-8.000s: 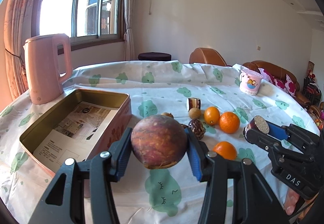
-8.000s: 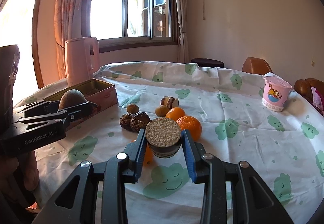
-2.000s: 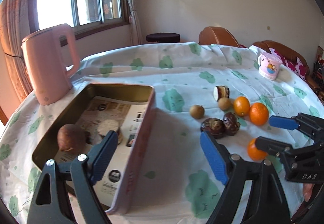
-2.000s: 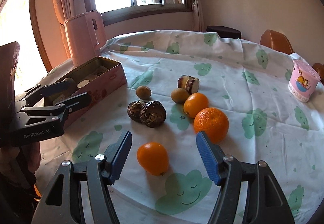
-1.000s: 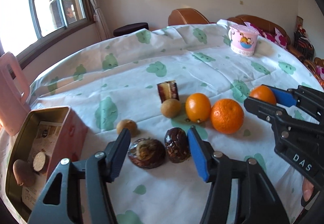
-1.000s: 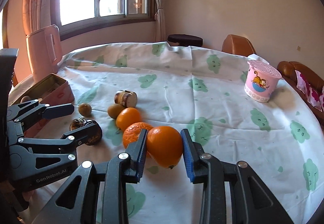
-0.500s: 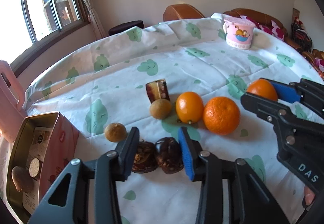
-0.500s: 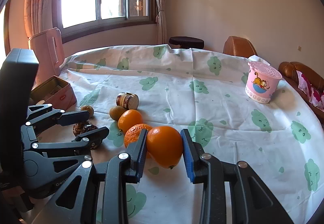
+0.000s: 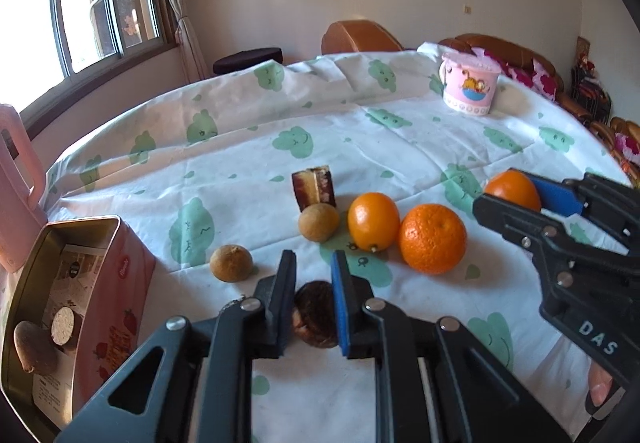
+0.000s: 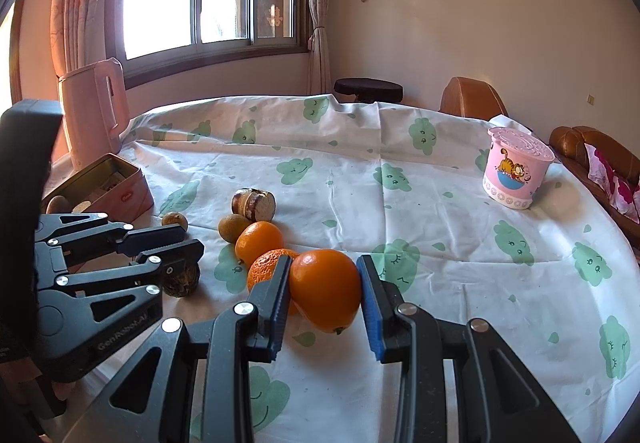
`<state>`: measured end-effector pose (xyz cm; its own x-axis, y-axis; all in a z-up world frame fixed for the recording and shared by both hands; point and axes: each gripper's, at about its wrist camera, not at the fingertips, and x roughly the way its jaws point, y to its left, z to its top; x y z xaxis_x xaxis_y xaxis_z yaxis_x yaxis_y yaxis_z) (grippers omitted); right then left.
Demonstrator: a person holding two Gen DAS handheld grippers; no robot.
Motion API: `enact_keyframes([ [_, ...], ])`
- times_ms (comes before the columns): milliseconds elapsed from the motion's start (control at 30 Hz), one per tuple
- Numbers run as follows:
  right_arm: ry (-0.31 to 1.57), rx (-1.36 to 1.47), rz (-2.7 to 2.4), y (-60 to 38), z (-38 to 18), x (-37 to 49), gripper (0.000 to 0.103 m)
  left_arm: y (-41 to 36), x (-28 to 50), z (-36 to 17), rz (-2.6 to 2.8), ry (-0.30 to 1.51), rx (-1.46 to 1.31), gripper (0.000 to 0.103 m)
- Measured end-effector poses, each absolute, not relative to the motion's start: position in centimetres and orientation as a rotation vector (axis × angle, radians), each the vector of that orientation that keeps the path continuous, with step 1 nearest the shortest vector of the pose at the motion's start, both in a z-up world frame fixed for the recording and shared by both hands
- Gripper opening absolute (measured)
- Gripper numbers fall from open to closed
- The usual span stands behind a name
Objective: Organize fruits
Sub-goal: 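Close the left tool on a brown date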
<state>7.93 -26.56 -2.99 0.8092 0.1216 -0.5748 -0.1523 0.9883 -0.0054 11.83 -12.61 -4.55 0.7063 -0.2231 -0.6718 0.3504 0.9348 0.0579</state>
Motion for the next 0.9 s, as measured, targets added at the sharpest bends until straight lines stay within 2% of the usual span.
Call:
enact_keyframes([
  [33,0.611,-0.052,0.146,-26.5,-3.0,7.9,0.034,-12.2,11.7,-4.3,-0.303,0.703,0.169,0.028],
  [67,0.610,-0.051,0.146,-26.6,-3.0,7.9,0.034,-11.7,11.4,-4.1,-0.289,0.688,0.146,0.046],
  [100,0.610,-0.051,0.146,-26.6,-3.0,7.9,0.034,-11.3,11.2,-4.0,-0.290,0.680,0.126,0.057],
  [133,0.610,-0.050,0.147,-26.6,-3.0,7.9,0.034,-10.8,11.0,-3.9,-0.285,0.672,0.107,0.074],
  [167,0.610,-0.049,0.148,-26.6,-3.0,7.9,0.034,-10.3,10.7,-3.7,-0.284,0.662,0.090,0.076],
  [400,0.610,-0.038,0.152,-26.7,-2.9,7.9,0.034,-10.9,9.9,-4.0,-0.346,0.674,0.167,0.071],
  [567,0.611,-0.041,0.153,-26.7,-2.9,8.0,0.034,-13.4,10.8,-5.5,-0.350,0.766,0.295,0.046],
  [667,0.618,-0.040,0.155,-26.7,-3.0,8.1,0.034,-13.6,11.1,-5.7,-0.349,0.783,0.298,0.043],
  [733,0.619,-0.038,0.155,-26.7,-3.0,8.1,0.034,-13.9,11.0,-5.8,-0.340,0.780,0.314,0.034],
  [900,0.615,-0.034,0.154,-26.8,-3.0,8.0,0.034,-13.7,10.9,-5.7,-0.357,0.774,0.304,0.034],
])
